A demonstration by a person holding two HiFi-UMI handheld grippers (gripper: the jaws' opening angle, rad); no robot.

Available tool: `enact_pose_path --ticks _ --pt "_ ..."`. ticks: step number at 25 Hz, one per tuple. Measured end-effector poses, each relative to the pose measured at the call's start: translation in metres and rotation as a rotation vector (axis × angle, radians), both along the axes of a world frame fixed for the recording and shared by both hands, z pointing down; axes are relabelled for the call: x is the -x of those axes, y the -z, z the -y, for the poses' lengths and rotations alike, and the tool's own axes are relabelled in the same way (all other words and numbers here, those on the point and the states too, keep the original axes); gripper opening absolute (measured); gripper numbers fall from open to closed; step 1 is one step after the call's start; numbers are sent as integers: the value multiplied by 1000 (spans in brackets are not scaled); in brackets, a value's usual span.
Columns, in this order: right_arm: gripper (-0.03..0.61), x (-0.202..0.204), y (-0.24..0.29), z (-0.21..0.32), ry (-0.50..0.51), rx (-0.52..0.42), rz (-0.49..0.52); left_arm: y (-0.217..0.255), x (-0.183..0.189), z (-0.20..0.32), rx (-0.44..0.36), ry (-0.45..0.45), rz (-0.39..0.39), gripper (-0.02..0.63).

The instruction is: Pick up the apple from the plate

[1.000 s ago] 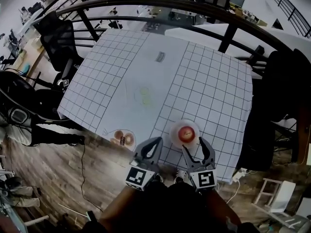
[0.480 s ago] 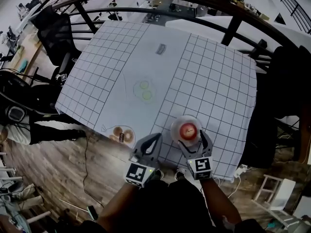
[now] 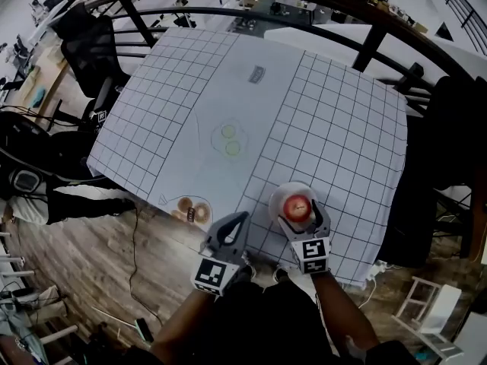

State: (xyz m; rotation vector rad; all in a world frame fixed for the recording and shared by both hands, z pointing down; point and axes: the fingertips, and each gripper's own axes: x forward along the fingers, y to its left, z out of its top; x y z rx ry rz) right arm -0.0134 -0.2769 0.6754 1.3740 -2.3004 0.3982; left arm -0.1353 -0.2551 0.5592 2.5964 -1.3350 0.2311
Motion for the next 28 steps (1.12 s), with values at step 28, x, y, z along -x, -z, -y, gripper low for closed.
enact_pose_path --ticks 28 --pt "416 -5 31 8 0 -49 -18 5 7 3 -14 29 35 18"
